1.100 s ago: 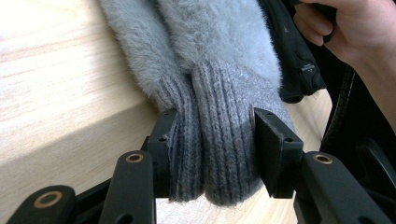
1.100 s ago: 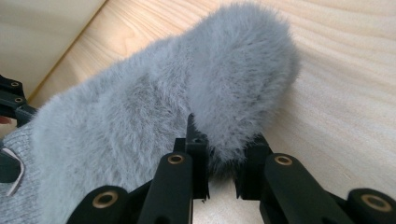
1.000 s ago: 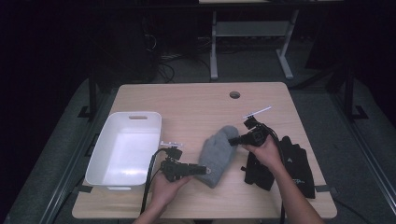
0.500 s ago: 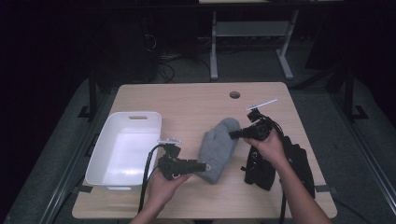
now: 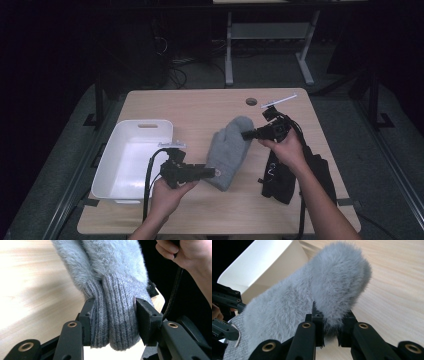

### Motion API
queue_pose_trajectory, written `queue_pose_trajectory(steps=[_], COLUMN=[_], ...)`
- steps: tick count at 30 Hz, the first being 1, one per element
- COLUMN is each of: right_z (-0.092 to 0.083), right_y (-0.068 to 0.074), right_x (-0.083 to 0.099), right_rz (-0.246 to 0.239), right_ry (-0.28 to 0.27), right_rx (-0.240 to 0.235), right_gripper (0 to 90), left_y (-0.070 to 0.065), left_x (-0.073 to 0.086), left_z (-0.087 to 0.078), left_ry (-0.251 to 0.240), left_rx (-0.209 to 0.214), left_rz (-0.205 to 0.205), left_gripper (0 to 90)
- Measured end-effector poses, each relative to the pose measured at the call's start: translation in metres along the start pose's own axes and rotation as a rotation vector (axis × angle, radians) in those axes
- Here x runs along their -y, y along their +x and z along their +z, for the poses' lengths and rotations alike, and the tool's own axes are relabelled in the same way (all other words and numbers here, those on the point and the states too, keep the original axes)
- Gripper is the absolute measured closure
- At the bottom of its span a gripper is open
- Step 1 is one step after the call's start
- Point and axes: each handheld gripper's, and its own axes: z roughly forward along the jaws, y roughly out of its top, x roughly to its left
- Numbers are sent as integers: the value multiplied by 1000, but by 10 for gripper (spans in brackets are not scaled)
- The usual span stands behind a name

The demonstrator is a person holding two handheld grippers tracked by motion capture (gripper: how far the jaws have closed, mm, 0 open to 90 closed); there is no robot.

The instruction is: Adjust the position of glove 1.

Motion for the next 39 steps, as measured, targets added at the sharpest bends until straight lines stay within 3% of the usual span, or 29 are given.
queue_pose_trajectory(steps=[25,39], right_z=[-6,9], right_y=[36,57], right_x=[-48,-76], right_rz=[-51,-76], right_ry=[-22,-33], right_rx=[-39,-87], right_gripper=[785,784], left_y=[-2,7], left_x=[-18,-18], left_z=[-50,-82], left_ry=[-64,-114], left_rx=[-27,-53], left_rz=[30,12], left_gripper=[543,541])
